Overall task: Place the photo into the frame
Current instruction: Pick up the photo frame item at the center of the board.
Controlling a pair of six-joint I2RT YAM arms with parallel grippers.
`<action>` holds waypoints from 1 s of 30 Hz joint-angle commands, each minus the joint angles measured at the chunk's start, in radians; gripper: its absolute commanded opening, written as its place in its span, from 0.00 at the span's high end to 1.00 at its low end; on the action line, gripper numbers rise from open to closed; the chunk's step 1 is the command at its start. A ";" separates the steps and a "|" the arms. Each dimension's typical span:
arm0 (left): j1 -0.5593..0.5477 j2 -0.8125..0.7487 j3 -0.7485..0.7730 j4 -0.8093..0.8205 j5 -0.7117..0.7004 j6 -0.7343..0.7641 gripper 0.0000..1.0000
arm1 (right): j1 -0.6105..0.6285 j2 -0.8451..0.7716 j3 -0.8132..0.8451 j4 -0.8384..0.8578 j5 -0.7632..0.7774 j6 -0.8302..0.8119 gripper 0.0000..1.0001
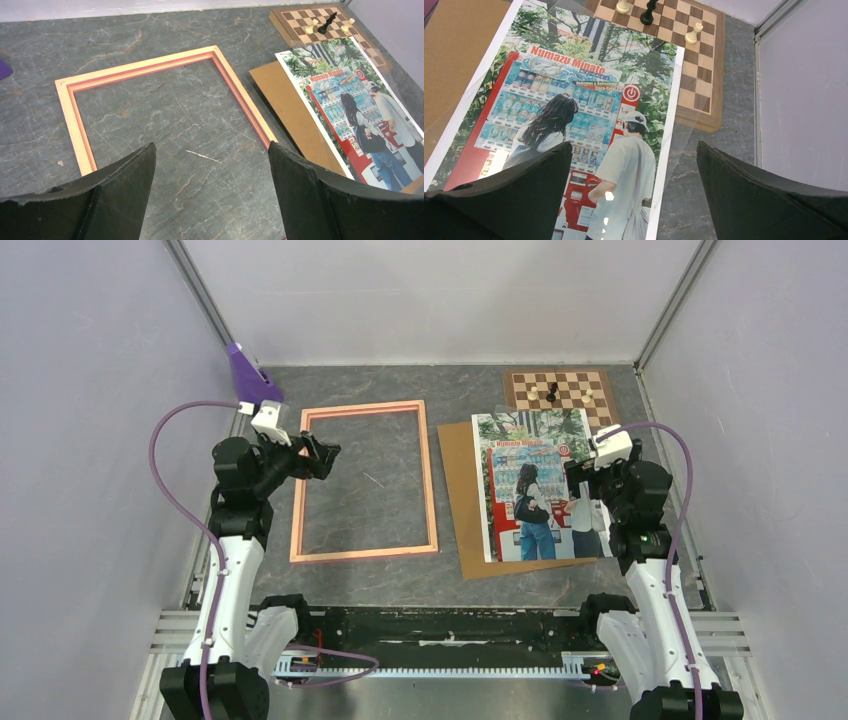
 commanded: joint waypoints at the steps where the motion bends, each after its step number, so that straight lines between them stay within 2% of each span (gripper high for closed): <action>1: -0.001 -0.013 0.042 -0.036 0.011 0.022 0.11 | 0.004 -0.020 0.053 -0.006 0.035 0.018 0.02; 7: 0.000 -0.004 0.083 -0.100 0.056 0.045 0.11 | 0.004 0.013 0.092 -0.041 0.193 0.020 0.02; 11: 0.000 0.029 0.100 -0.112 0.074 0.043 0.11 | -0.003 0.108 0.134 -0.070 0.315 0.027 0.01; 18: -0.002 0.120 0.127 -0.106 0.084 0.080 0.11 | -0.078 0.259 0.190 -0.103 0.215 0.082 0.02; 22: -0.001 0.163 0.133 -0.089 0.092 0.090 0.11 | -0.166 0.332 0.202 -0.103 0.123 0.106 0.01; 30: -0.007 0.246 0.135 -0.033 0.128 0.067 0.11 | -0.285 0.495 0.226 -0.040 -0.040 0.145 0.01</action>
